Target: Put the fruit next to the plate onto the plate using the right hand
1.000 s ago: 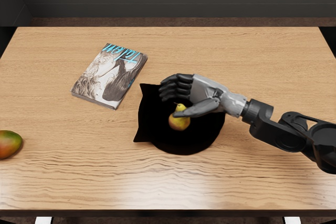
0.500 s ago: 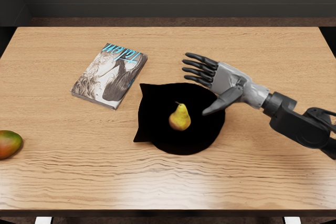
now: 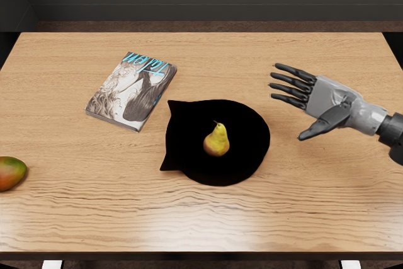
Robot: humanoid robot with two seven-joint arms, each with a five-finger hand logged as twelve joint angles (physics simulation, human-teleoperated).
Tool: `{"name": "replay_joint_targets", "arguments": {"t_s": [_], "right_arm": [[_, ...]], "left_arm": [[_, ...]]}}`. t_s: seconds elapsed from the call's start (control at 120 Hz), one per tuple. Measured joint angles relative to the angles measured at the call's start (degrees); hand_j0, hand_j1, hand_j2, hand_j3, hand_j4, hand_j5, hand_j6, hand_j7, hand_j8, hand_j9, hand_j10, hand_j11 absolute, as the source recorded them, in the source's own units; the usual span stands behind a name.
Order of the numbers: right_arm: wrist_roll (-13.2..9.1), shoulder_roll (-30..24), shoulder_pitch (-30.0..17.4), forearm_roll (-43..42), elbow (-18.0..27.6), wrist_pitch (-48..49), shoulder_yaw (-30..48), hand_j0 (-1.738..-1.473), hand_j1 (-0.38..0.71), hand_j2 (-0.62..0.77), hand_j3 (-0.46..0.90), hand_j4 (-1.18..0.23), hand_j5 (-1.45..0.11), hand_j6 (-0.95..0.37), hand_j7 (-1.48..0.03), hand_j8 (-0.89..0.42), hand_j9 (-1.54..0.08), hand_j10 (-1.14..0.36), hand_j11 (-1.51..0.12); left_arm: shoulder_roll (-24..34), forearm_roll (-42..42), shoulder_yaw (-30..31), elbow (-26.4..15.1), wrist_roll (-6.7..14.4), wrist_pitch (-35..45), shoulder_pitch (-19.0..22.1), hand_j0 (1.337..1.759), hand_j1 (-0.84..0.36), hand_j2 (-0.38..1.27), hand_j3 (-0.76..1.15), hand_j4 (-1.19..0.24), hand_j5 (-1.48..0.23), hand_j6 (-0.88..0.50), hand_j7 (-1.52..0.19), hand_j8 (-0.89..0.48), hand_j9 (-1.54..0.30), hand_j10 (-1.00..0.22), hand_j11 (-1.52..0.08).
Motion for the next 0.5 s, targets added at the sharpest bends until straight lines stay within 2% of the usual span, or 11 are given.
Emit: {"name": "replay_joint_targets", "arguments": {"t_s": [0.292,0.5], "right_arm": [[0.0,-4.4,-0.9,0.3,1.1,0.0,-1.9,-1.658,-0.30,-0.01,0.00,-0.04,-0.06,-0.04,-0.06,-0.04,-0.06,-0.04,-0.06],[0.0,-5.6,-1.4,0.9,1.2,0.0,-2.0,-1.658,-0.30,-0.01,0.00,-0.04,-0.06,-0.04,-0.06,-0.04,-0.06,-0.04,-0.06]], "left_arm": [[0.0,0.0,0.0,0.0,0.0,0.0,0.0,1.658,0.35,0.00,0.00,0.00,0.00,0.00,0.00,0.00,0.00,0.00,0.00],[0.0,0.0,-0.1,-0.1,0.0,0.0,-0.1,1.658,0.35,0.00,0.00,0.00,0.00,0.00,0.00,0.00,0.00,0.00,0.00]]}}
